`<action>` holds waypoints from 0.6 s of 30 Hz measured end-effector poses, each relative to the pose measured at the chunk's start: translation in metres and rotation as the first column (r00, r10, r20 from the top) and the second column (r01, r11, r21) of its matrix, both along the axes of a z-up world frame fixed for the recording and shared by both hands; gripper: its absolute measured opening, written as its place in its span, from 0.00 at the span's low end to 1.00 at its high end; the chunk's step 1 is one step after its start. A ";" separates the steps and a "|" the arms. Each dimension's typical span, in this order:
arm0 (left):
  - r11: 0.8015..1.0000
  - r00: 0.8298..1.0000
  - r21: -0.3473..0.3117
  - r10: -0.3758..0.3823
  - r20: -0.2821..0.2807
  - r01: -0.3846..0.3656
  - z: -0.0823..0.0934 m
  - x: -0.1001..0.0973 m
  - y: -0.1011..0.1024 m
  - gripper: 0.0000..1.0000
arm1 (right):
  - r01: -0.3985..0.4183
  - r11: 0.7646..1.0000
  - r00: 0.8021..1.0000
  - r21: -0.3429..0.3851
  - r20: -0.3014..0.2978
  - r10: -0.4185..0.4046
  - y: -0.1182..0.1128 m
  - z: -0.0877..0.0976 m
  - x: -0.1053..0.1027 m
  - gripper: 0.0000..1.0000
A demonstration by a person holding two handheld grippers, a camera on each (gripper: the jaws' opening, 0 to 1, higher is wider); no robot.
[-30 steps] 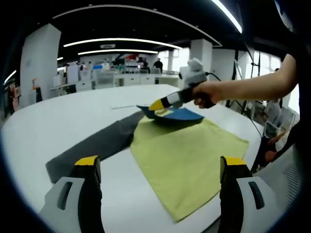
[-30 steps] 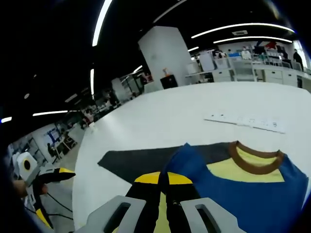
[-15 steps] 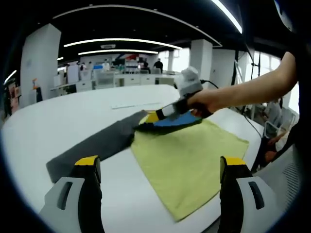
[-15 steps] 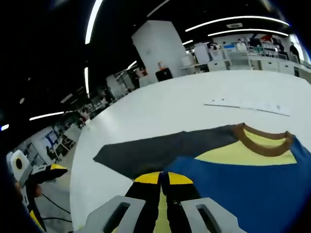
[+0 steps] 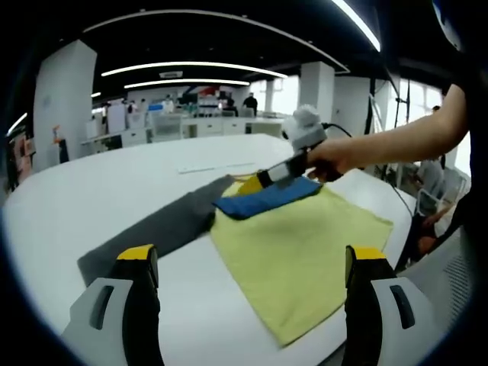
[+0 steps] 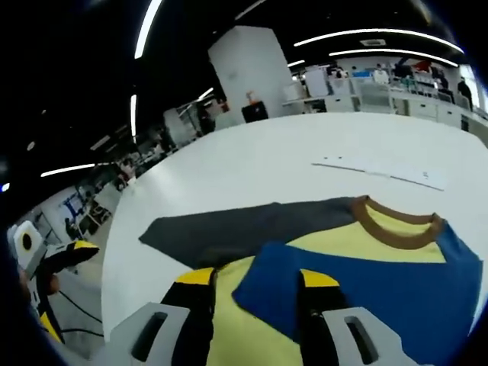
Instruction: Fold the garment on the visible template until the final outline fits inside the template.
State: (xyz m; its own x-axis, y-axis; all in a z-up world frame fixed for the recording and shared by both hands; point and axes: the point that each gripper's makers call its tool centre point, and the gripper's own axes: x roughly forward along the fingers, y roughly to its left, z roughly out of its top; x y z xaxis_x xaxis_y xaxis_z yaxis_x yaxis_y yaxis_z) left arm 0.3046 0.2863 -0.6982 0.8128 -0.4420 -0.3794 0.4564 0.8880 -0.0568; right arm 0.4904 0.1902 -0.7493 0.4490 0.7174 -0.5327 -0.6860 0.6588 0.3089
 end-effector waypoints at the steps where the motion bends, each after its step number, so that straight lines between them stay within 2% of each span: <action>1: 1.000 1.000 0.001 -0.001 0.002 0.001 0.000 0.000 0.000 0.99 | 0.013 1.000 1.000 -0.007 -0.013 -0.013 -0.004 -0.001 0.001 0.55; 7: 1.000 1.000 0.005 -0.003 0.006 0.003 0.003 0.001 -0.002 0.99 | 0.054 0.998 0.998 -0.041 -0.014 -0.054 -0.034 -0.001 0.005 0.76; 13: 1.000 1.000 0.012 -0.009 0.008 0.009 0.005 0.002 -0.003 0.99 | 0.073 0.996 0.997 -0.055 -0.022 -0.074 -0.059 0.000 0.002 0.86; 18: 1.000 1.000 0.014 -0.014 0.009 0.014 0.006 0.003 -0.004 0.99 | 0.089 0.994 0.995 -0.055 -0.032 -0.091 -0.083 0.001 -0.003 0.91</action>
